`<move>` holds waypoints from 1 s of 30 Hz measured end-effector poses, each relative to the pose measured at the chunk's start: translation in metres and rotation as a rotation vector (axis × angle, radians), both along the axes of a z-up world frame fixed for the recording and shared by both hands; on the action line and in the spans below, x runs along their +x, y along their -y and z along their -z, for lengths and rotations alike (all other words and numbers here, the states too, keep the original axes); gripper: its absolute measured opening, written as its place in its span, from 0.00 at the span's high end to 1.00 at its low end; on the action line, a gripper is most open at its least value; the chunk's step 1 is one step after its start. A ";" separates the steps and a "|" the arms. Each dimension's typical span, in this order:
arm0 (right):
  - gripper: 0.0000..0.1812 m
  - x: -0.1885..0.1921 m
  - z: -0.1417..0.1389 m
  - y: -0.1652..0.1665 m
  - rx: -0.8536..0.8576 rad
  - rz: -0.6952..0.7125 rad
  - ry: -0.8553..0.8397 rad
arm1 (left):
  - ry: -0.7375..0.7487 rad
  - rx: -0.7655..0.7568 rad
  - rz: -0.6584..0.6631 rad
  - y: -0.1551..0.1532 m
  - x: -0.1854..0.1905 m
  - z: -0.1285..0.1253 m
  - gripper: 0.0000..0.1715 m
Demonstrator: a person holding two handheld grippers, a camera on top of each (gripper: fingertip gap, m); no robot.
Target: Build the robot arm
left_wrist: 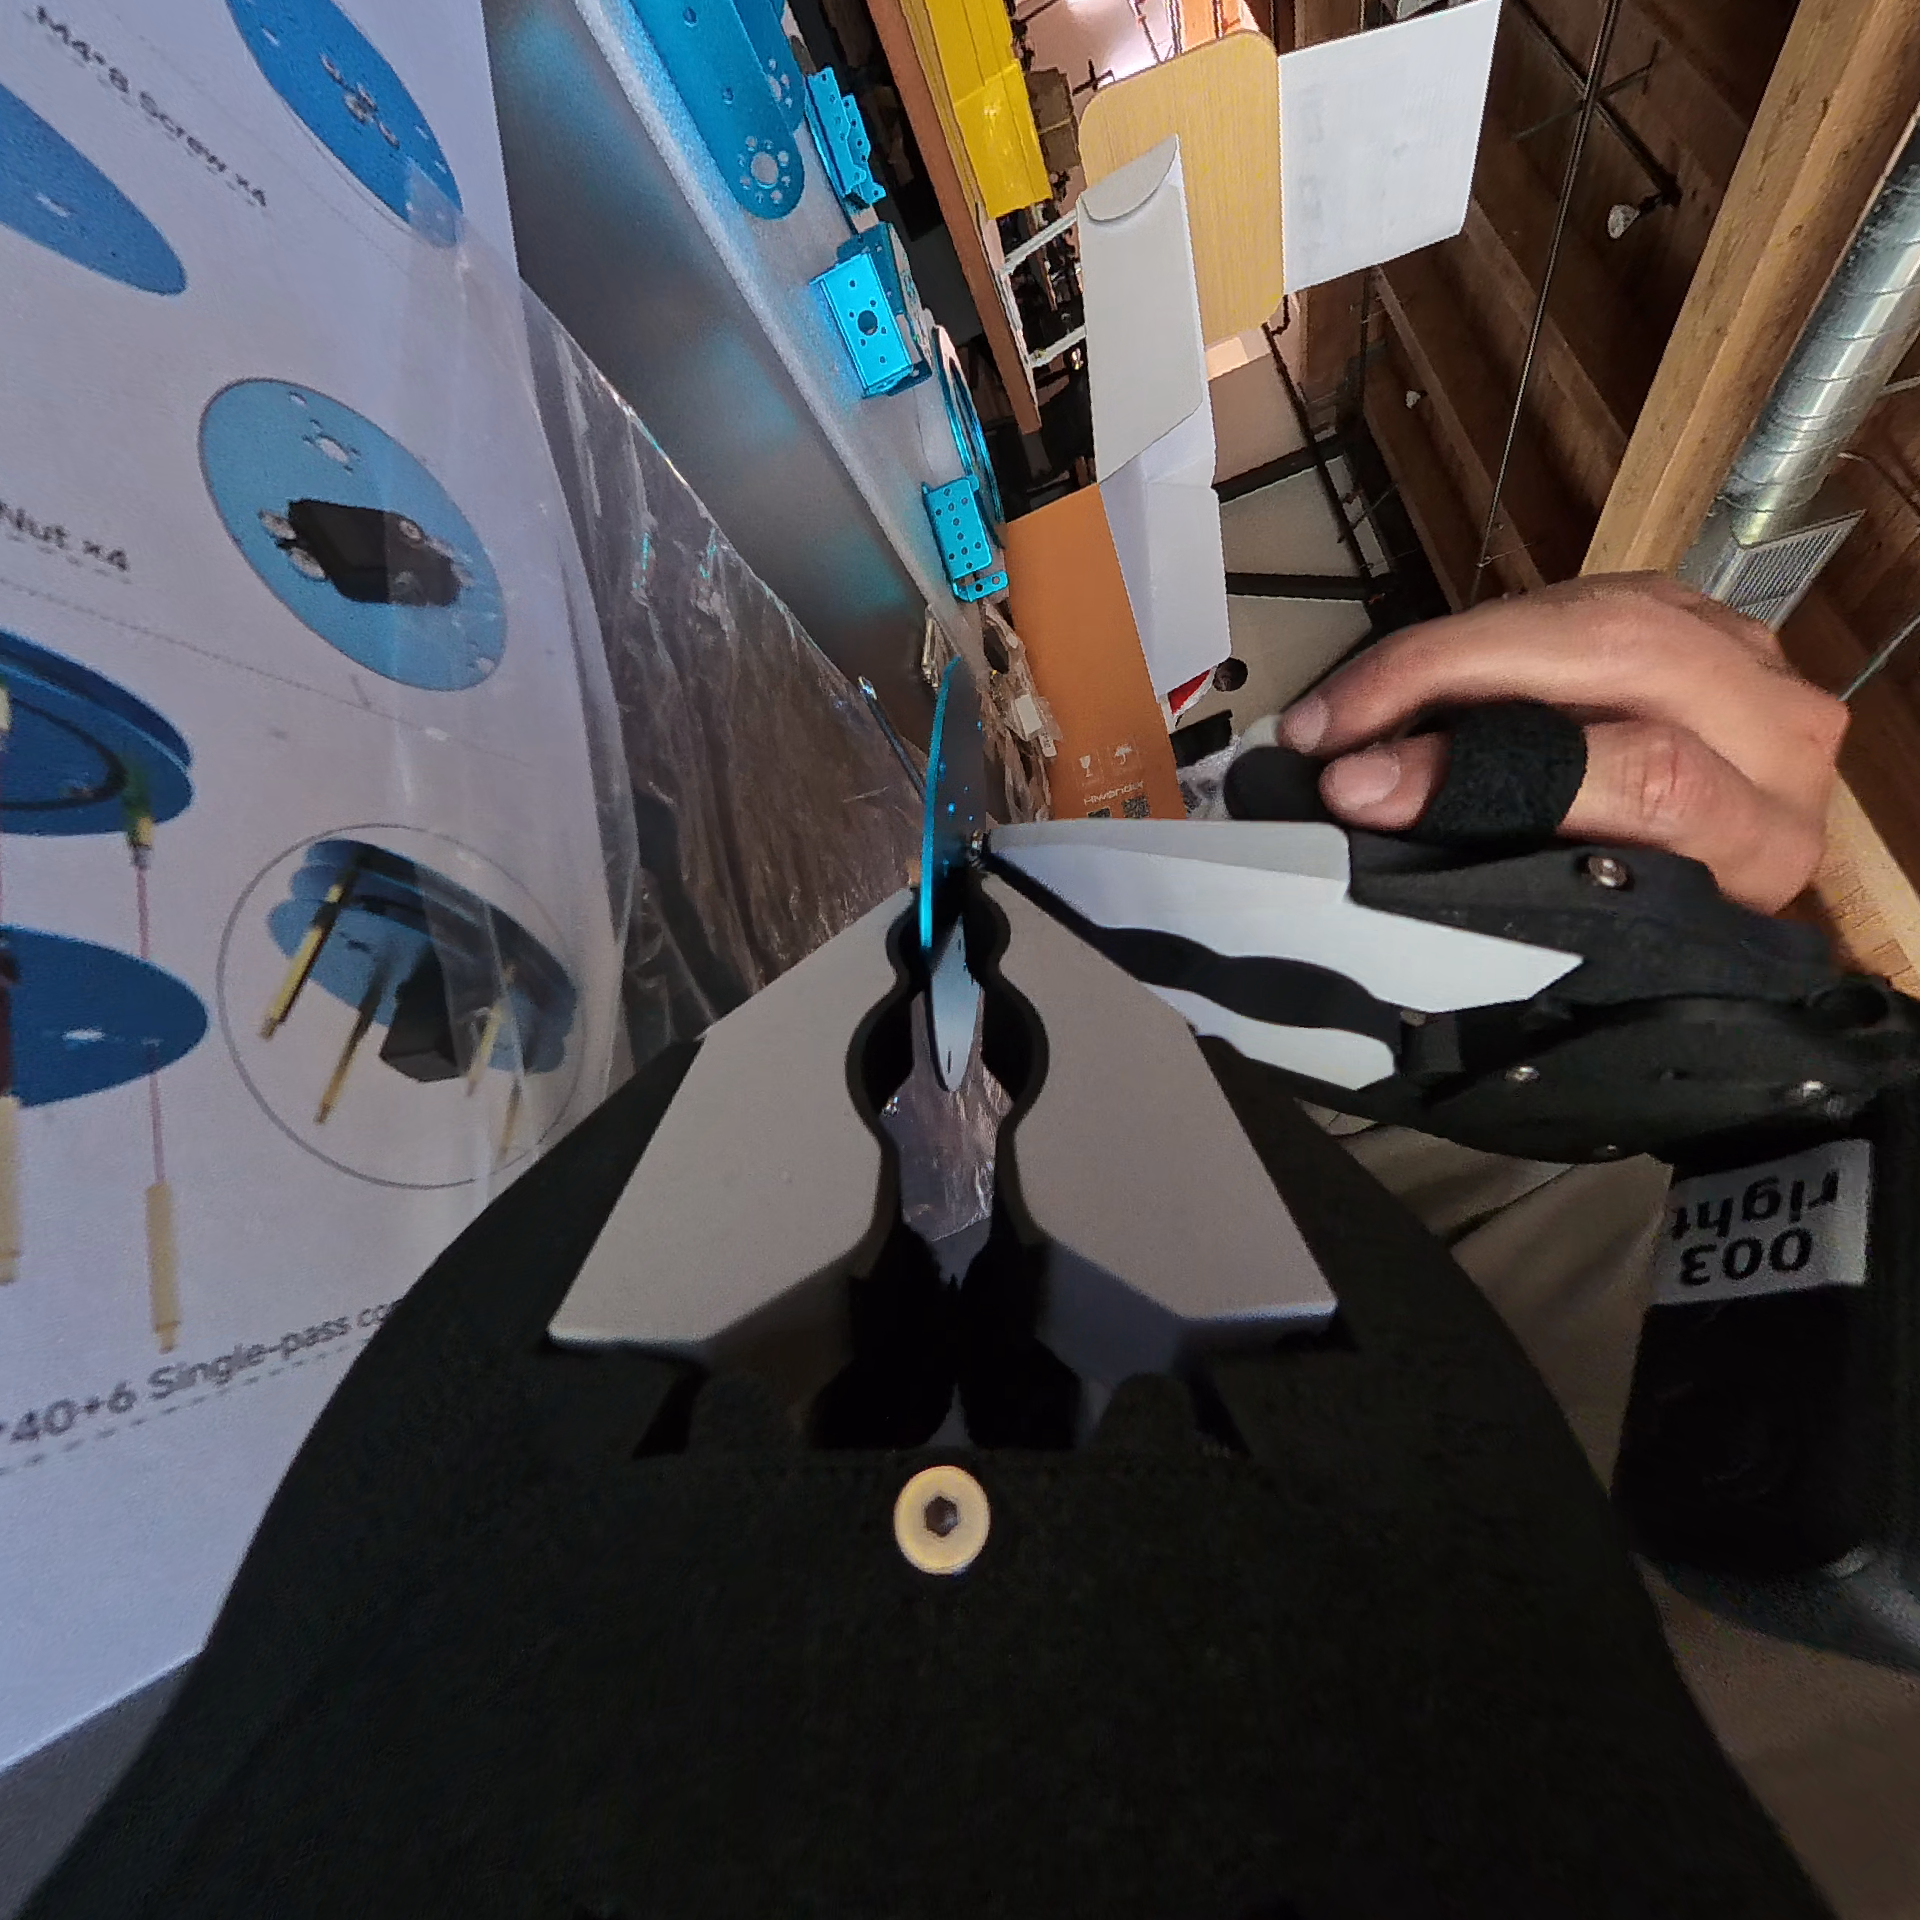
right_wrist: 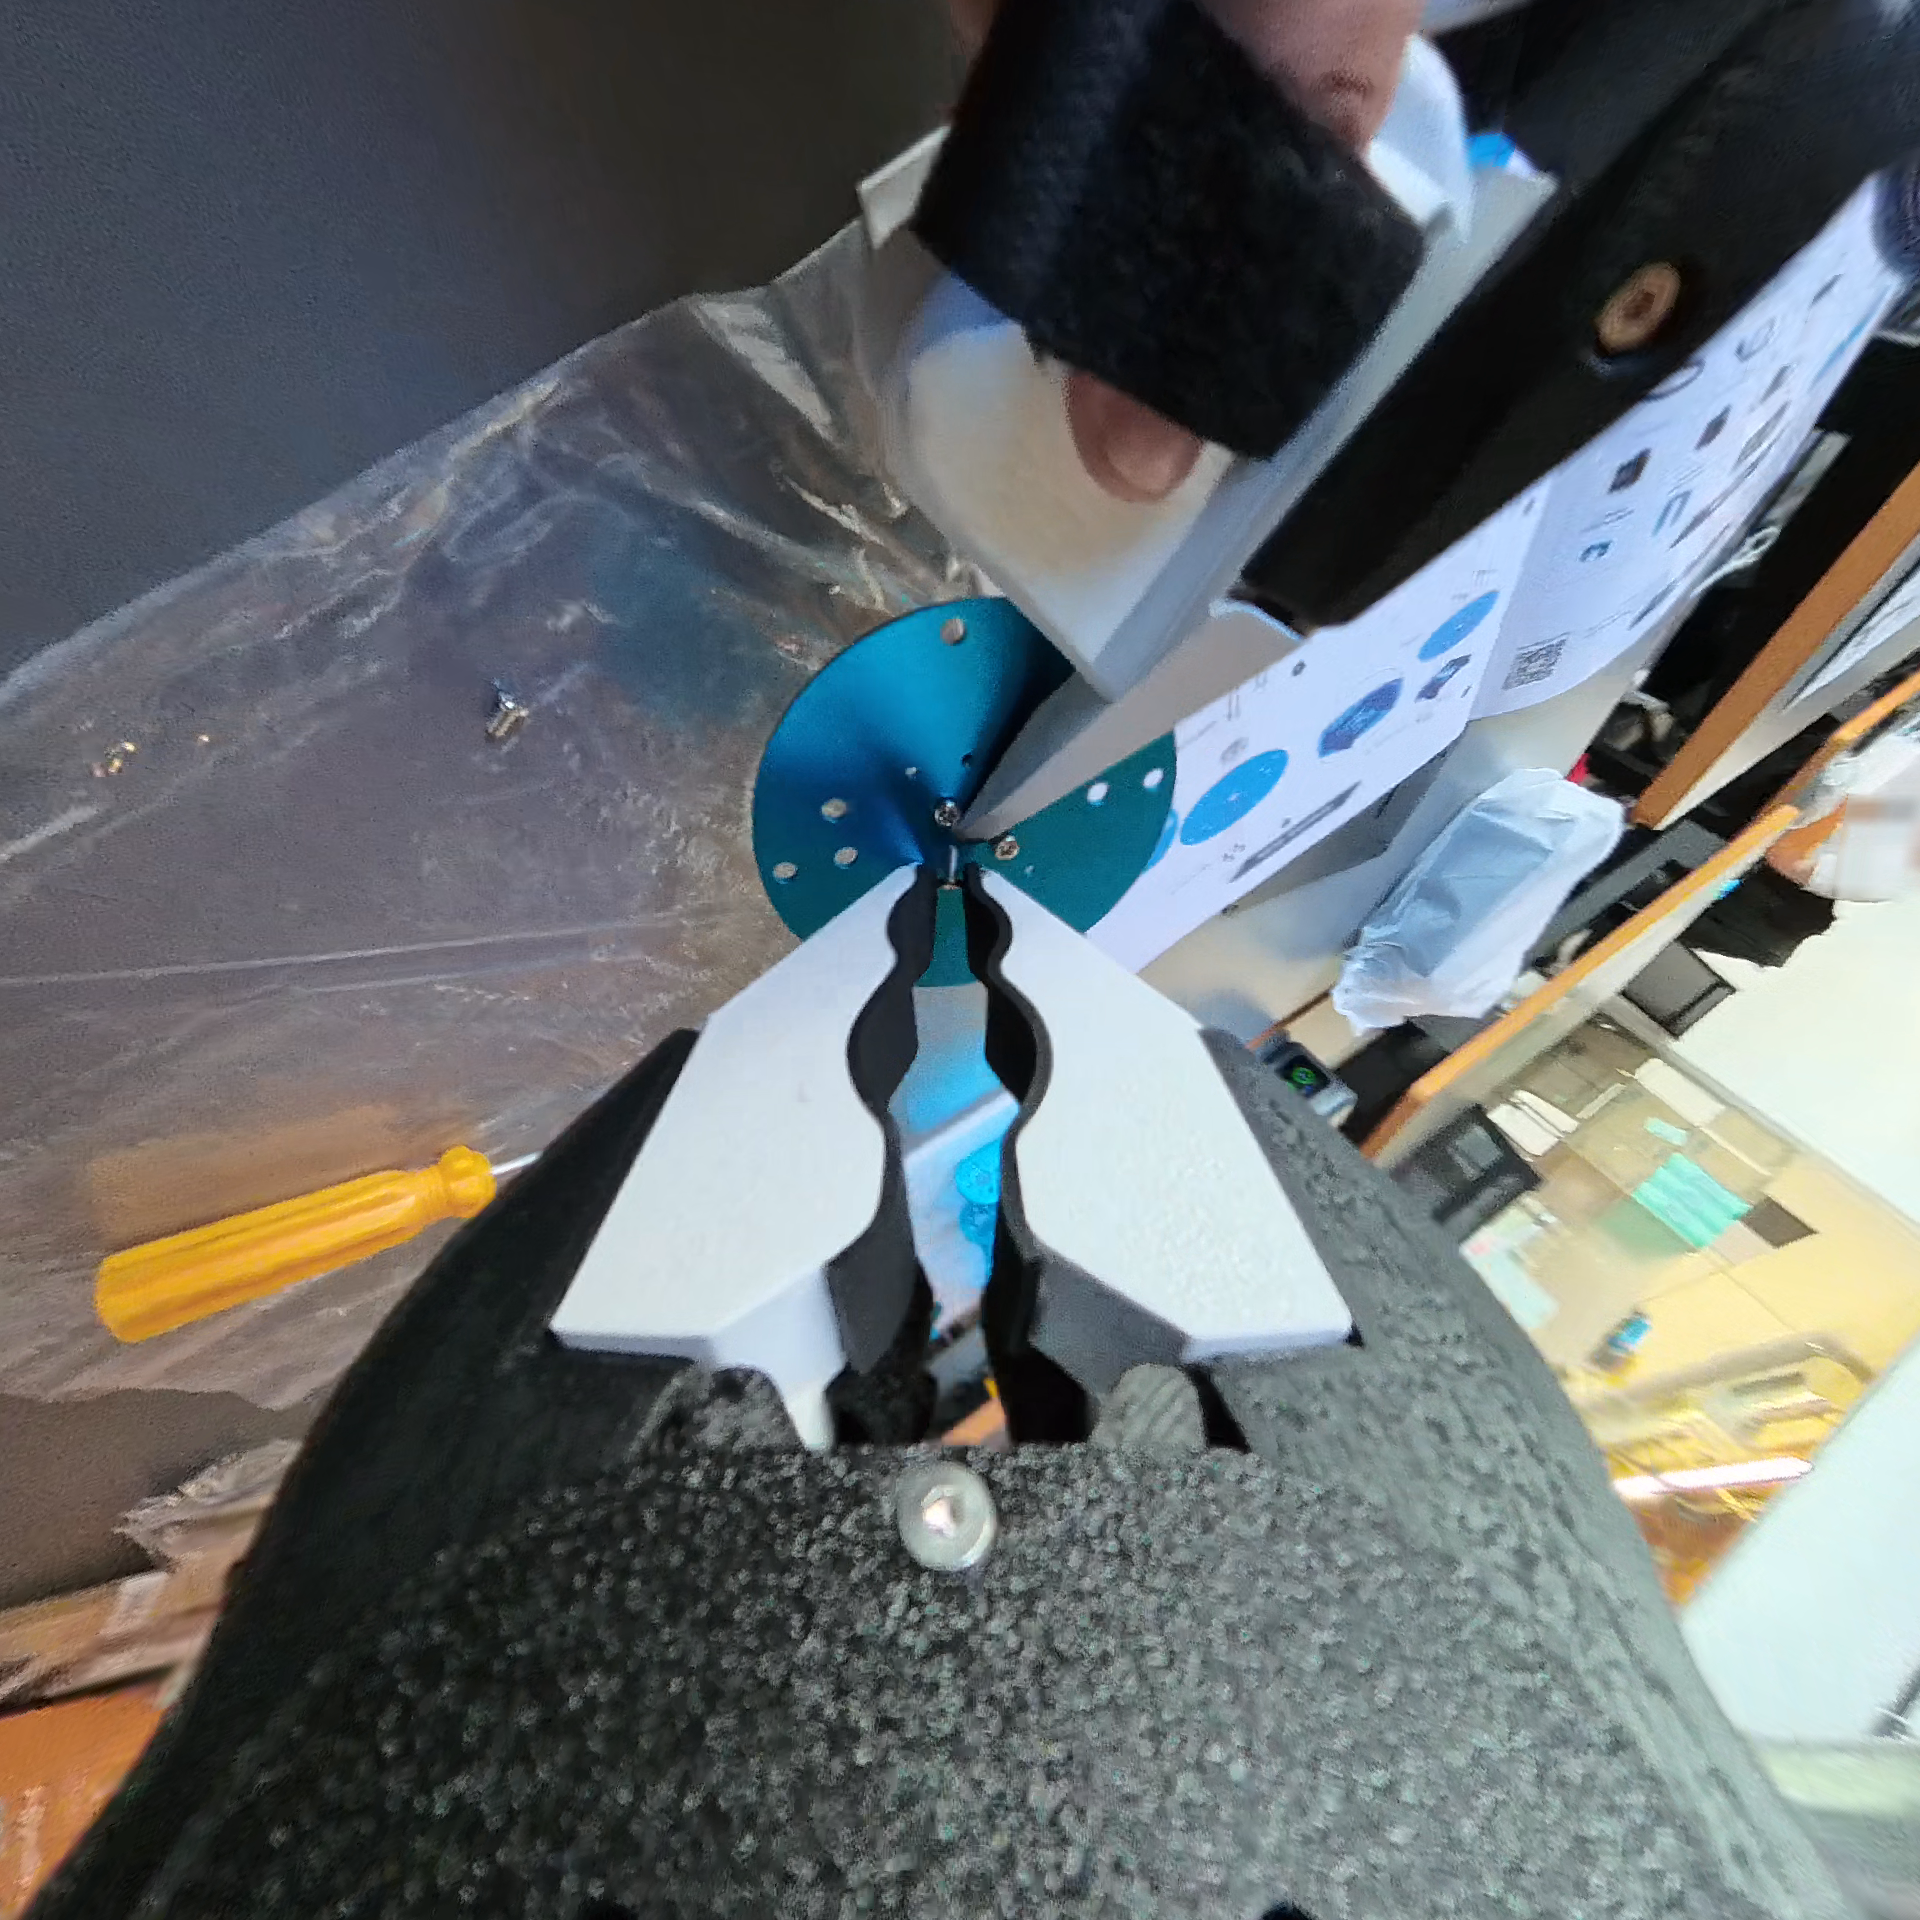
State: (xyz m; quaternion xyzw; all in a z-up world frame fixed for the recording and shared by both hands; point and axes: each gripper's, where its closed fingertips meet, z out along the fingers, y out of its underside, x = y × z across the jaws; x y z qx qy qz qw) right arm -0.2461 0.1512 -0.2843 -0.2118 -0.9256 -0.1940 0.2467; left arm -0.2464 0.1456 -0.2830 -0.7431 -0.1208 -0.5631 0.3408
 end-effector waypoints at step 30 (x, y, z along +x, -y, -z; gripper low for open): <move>0.98 0.064 0.053 0.013 -0.947 0.839 -0.134 | -0.462 0.505 -0.094 0.001 -0.041 -0.033 0.97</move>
